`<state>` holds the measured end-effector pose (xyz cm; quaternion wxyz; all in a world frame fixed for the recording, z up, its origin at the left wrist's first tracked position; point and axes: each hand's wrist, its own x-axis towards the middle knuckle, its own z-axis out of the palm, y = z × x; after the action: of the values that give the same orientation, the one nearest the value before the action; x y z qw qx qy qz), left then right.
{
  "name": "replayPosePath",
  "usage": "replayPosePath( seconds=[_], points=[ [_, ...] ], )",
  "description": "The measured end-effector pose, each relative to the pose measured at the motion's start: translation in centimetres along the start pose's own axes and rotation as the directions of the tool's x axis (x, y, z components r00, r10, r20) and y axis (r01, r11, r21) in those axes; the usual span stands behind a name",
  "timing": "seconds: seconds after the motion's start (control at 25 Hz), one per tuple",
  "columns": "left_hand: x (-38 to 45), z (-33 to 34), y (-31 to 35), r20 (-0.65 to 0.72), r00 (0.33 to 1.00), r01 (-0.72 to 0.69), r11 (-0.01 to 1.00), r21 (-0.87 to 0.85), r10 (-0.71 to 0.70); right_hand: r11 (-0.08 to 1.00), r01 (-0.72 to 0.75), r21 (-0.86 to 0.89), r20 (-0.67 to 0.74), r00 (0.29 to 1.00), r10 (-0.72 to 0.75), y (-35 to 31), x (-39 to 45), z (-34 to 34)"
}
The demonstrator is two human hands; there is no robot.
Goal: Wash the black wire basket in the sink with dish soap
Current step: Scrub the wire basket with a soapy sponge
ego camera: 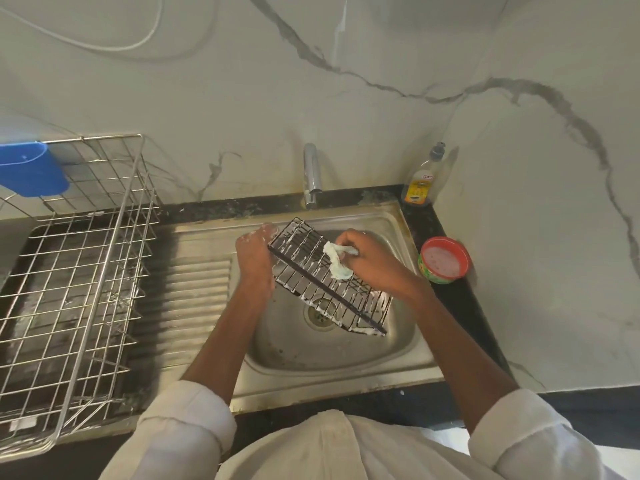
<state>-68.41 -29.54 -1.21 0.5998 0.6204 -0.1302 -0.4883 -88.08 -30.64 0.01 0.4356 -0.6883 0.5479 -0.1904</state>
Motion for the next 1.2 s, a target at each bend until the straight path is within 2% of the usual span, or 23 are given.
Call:
replayPosePath(
  seconds=[0.16, 0.24, 0.32, 0.4, 0.44, 0.52, 0.56, 0.6, 0.68, 0.72, 0.76, 0.84, 0.88, 1.0, 1.04, 1.12, 1.2],
  points=[
    [0.5, 0.5, 0.1, -0.062, 0.998, -0.017, 0.999, -0.038, 0.014, 0.935, -0.124, 0.333, -0.045, 0.988, 0.147, -1.0, -0.7, 1.3],
    [-1.0, -0.5, -2.3, -0.045, 0.999, 0.004, 0.999, 0.052, -0.002, 0.888, -0.177, 0.425, -0.002, 0.98, 0.197, -0.9, -0.7, 1.9],
    [-4.4, -1.3, -4.1, 0.138, 0.99, 0.033, 0.999, 0.034, -0.037, 0.849, -0.231, 0.476, 0.047, 0.97, 0.238, -0.8, -0.5, 2.5],
    [-6.4, -1.5, -5.1, 0.309, 0.945, 0.091, 0.994, 0.058, -0.105, 0.802, -0.27, 0.532, 0.051, 0.956, 0.288, -0.5, -0.3, 3.1],
    [-6.5, -1.6, -5.7, 0.352, 0.926, 0.118, 0.991, 0.068, -0.135, 0.772, -0.282, 0.57, 0.035, 0.947, 0.32, -0.3, -0.2, 3.4],
    [-6.3, -1.7, -5.5, 0.355, 0.923, 0.126, 0.988, 0.085, -0.148, 0.754, -0.286, 0.592, -0.008, 0.933, 0.36, 0.1, -0.1, 4.1],
    [-6.1, -1.9, -5.4, 0.341, 0.926, 0.145, 0.987, 0.073, -0.161, 0.779, -0.269, 0.566, -0.063, 0.929, 0.366, 0.1, -0.5, 4.4],
    [-5.7, -2.0, -5.5, 0.327, 0.929, 0.169, 0.985, 0.041, -0.173, 0.848, -0.226, 0.479, -0.169, 0.924, 0.342, 0.0, -1.0, 4.7],
    [-5.1, -2.2, -5.4, 0.288, 0.931, 0.234, 0.972, 0.002, -0.224, 0.988, -0.09, 0.126, -0.396, 0.908, 0.133, -0.2, -2.2, 4.5],
    [-4.8, -2.3, -5.3, 0.264, 0.933, 0.255, 0.967, -0.01, -0.244, 1.0, -0.02, -0.023, -0.387, 0.922, 0.009, -0.6, -2.9, 4.0],
    [-4.3, -2.3, -5.2, 0.265, 0.93, 0.27, 0.962, -0.031, -0.253, 0.997, 0.03, -0.074, -0.297, 0.953, -0.05, -1.0, -3.3, 3.4],
    [-3.6, -2.3, -5.5, 0.315, 0.918, 0.267, 0.963, -0.046, -0.24, 0.998, 0.014, -0.065, -0.083, 0.996, -0.019, -1.6, -3.3, 2.3],
    [-3.5, -2.2, -5.6, 0.32, 0.916, 0.262, 0.965, -0.027, -0.24, 0.995, -0.002, -0.097, -0.087, 0.996, -0.007, -1.7, -2.7, 2.0],
    [-3.4, -2.2, -5.5, 0.302, 0.917, 0.264, 0.964, 0.03, -0.261, 0.981, -0.033, -0.191, -0.318, 0.948, -0.029, -2.7, 0.0, 1.9],
    [-3.2, -2.3, -5.5, 0.302, 0.917, 0.266, 0.964, 0.024, -0.261, 0.978, -0.025, -0.207, -0.352, 0.935, -0.05, -3.1, 0.3, 2.3],
    [-2.5, -2.6, -5.4, 0.304, 0.918, 0.273, 0.962, -0.016, -0.256, 0.954, 0.033, -0.299, -0.312, 0.941, -0.13, -3.2, -0.2, 3.2],
    [-2.1, -2.9, -5.3, 0.276, 0.926, 0.279, 0.959, -0.042, -0.257, 0.892, 0.145, -0.427, -0.131, 0.967, -0.22, -2.5, -2.0, 4.0]
  ],
)
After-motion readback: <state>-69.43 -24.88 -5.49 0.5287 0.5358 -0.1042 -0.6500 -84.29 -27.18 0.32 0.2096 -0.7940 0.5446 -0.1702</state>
